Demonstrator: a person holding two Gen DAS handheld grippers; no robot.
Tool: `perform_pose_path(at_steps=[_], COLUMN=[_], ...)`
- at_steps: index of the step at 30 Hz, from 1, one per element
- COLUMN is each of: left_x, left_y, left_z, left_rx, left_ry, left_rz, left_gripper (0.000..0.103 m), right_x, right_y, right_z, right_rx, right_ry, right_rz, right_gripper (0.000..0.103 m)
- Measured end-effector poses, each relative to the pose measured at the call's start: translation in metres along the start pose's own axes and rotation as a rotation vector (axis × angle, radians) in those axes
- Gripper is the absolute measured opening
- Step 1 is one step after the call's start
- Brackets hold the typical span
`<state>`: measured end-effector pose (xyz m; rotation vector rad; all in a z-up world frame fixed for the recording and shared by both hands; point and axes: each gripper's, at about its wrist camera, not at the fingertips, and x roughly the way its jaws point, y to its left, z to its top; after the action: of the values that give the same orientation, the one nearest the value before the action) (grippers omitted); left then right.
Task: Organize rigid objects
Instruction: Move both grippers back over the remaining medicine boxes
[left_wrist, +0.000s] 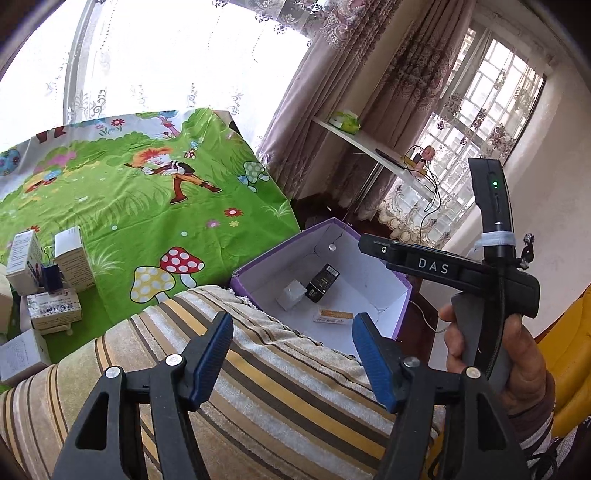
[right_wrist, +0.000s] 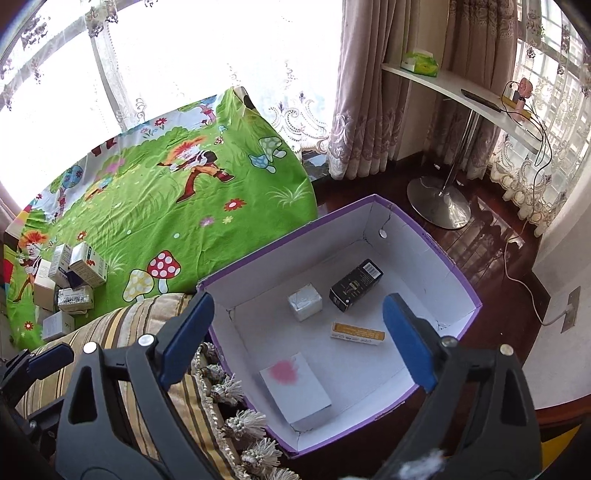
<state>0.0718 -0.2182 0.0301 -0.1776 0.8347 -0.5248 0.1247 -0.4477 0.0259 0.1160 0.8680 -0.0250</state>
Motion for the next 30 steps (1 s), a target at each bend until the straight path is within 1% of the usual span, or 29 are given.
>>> perform_pose_path(at_steps=[2, 3, 7, 8, 10, 11, 13, 17, 21, 26, 28, 30], left_x=[-0.007, -0.010, -0.019, -0.023, -0.029, -0.032, -0.038, -0.050, -0.063, -0.082, -0.089, -0.094], left_y=[0.002, 0.005, 0.018, 0.023, 0.033, 0.038, 0.047, 0.076, 0.109, 0.150, 0.165, 0.179], left_z=[0.002, 0.002, 0.003, 0.001, -0.001, -0.002, -0.005, -0.013, -0.026, -0.043, -0.050, -0.055], left_rx=[0.012, 0.014, 0.001, -0.013, -0.042, -0.052, -0.078, -0.174, -0.285, -0.422, -0.473, -0.513], left_ry=[-0.034, -0.044, -0.041, -0.047, -0.060, -0.066, -0.074, -0.081, -0.079, -0.089, -0.093, -0.094], left_rz=[0.014, 0.023, 0.046, 0.039, 0.027, 0.035, 0.050, 0.067, 0.103, 0.165, 0.186, 0.218], left_gripper=[0.068, 0.068, 0.068, 0.068, 0.068, 0.068, 0.068, 0.068, 0.068, 0.068, 0.070, 0.076], right_x=[-0.007, -0.008, -0.010, -0.011, -0.014, -0.015, -0.016, -0.015, -0.009, 0.000, 0.002, 0.005], right_y=[0.003, 0.007, 0.025, 0.028, 0.031, 0.032, 0.036, 0.046, 0.054, 0.068, 0.074, 0.080], right_z=[0.000, 0.002, 0.002, 0.002, 0.000, -0.001, -0.002, -0.005, -0.007, -0.014, -0.016, -0.018], right_rx=[-0.008, -0.023, -0.119, -0.126, -0.122, -0.114, -0.107, -0.123, -0.116, -0.135, -0.147, -0.162], right_ry=[-0.062, -0.080, -0.098, -0.095, -0.099, -0.105, -0.102, -0.084, -0.042, 0.008, 0.017, 0.029], right_rz=[0.012, 0.015, 0.017, 0.022, 0.078, 0.109, 0.139, 0.176, 0.237, 0.271, 0.280, 0.285], right_gripper=[0.097, 0.097, 0.097, 0.097, 0.097, 0.097, 0.097, 0.097, 0.097, 0.097, 0.097, 0.097])
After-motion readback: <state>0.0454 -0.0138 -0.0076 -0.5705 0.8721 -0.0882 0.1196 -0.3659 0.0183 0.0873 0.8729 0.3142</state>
